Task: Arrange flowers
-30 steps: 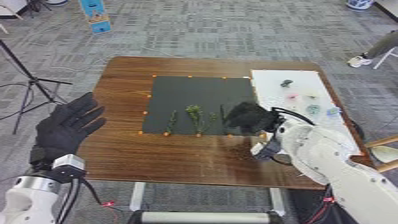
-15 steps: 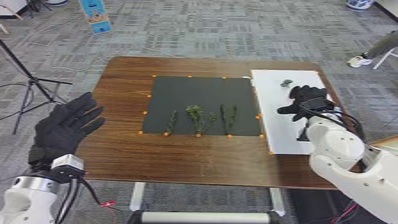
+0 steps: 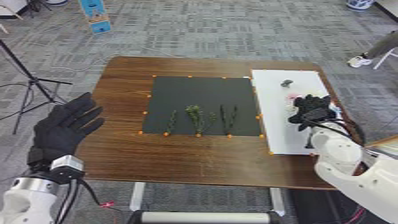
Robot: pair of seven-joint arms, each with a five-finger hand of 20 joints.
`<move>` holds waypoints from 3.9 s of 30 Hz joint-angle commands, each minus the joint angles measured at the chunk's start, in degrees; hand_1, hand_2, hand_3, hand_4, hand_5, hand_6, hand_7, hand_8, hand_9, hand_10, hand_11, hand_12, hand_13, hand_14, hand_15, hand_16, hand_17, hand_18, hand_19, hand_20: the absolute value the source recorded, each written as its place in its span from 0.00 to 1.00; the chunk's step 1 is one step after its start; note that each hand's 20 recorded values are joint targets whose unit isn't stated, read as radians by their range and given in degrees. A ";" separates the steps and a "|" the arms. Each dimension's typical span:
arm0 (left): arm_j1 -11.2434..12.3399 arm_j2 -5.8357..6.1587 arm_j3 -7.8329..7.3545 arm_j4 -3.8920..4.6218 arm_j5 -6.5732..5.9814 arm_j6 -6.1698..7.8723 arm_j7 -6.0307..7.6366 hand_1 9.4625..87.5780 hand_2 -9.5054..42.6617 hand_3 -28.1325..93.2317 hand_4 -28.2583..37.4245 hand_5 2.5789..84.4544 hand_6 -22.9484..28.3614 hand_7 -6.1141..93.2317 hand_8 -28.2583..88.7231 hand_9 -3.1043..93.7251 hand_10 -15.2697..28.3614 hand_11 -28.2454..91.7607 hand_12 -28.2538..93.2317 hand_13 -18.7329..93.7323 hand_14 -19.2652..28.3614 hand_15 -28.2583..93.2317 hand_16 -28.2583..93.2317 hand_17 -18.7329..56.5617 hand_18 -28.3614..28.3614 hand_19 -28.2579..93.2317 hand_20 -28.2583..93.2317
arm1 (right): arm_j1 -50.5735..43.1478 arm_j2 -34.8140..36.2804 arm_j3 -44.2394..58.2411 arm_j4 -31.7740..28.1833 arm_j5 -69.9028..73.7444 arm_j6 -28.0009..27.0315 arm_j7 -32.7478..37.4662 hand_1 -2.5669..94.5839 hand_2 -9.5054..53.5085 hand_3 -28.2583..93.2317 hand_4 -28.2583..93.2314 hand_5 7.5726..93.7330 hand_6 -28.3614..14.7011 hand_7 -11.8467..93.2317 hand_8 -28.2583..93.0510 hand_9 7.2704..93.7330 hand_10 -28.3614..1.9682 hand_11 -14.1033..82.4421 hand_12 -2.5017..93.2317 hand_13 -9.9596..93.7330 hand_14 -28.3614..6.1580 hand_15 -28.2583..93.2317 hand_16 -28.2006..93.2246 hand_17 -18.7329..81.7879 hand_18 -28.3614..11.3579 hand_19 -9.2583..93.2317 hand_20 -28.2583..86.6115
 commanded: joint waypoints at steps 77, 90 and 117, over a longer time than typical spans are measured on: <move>-11.11 9.67 0.63 0.93 2.68 -3.08 -0.92 0.17 0.06 0.83 0.00 0.40 0.52 0.27 0.16 0.33 0.62 0.42 0.38 0.38 0.69 0.49 0.25 0.13 0.88 0.60 0.33 | 35.03 -41.37 -41.81 18.38 5.43 31.16 -19.73 0.53 0.00 0.92 0.01 0.76 0.68 0.52 0.31 0.76 0.65 0.59 0.70 0.73 0.57 0.89 0.58 0.48 0.24 0.84 0.64; -11.81 9.65 1.94 1.23 2.61 -4.21 -0.69 0.16 0.06 0.83 0.00 0.40 0.52 0.27 0.16 0.33 0.62 0.42 0.38 0.38 0.69 0.49 0.25 0.13 0.88 0.60 0.33 | 36.41 -46.15 -46.69 20.62 3.06 30.08 -10.94 0.53 0.00 0.92 0.01 0.76 0.68 0.52 0.29 0.76 0.65 0.59 0.69 0.73 0.56 0.89 0.58 0.48 0.23 0.83 0.64; -14.07 9.84 4.18 2.33 2.24 -4.35 -1.08 0.16 0.07 0.83 0.00 0.40 0.53 0.26 0.16 0.33 0.62 0.42 0.38 0.38 0.69 0.49 0.25 0.13 0.88 0.60 0.33 | 36.31 -50.02 -48.66 25.43 1.61 30.96 -7.58 0.54 0.00 0.90 0.00 0.77 0.70 0.52 0.27 0.77 0.66 0.58 0.69 0.74 0.56 0.89 0.58 0.48 0.24 0.84 0.64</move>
